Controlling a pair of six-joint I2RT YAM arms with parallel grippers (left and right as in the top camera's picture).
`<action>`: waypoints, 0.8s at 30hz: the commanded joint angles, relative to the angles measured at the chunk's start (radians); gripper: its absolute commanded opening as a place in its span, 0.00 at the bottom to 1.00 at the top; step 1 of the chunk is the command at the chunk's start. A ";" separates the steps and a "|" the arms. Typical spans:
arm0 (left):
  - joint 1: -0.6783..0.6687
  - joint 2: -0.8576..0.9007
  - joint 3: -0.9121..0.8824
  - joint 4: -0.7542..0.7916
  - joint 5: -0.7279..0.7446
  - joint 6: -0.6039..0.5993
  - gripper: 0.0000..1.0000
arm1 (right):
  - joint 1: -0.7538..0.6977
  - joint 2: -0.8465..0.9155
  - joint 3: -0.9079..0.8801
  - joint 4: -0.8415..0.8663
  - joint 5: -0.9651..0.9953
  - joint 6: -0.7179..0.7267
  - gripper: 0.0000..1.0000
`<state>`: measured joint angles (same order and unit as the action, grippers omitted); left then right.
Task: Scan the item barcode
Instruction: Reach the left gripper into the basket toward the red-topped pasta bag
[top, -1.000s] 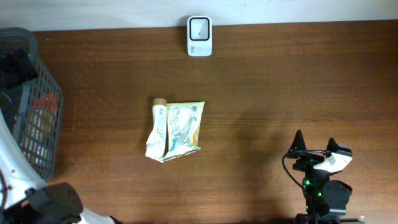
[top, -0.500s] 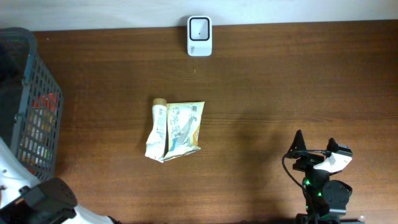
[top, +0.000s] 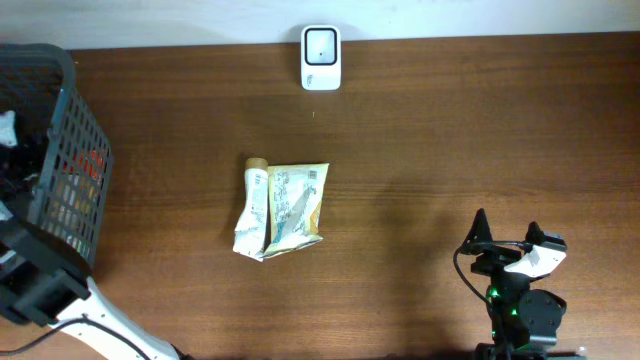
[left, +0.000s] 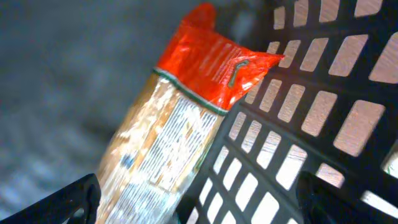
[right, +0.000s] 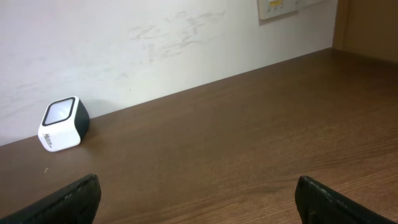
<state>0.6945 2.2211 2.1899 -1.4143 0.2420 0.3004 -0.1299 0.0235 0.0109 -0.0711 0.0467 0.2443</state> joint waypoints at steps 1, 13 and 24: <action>0.023 0.036 0.002 0.001 0.111 0.140 0.98 | 0.006 -0.004 -0.005 -0.007 0.005 0.006 0.99; 0.070 0.202 0.000 0.003 0.207 0.345 0.96 | 0.006 -0.004 -0.005 -0.007 0.006 0.006 0.99; 0.070 0.281 0.001 0.015 0.128 0.336 0.06 | 0.006 -0.004 -0.005 -0.007 0.006 0.006 0.99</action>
<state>0.7666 2.4443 2.1941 -1.3907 0.4026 0.6411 -0.1299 0.0235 0.0109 -0.0711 0.0467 0.2436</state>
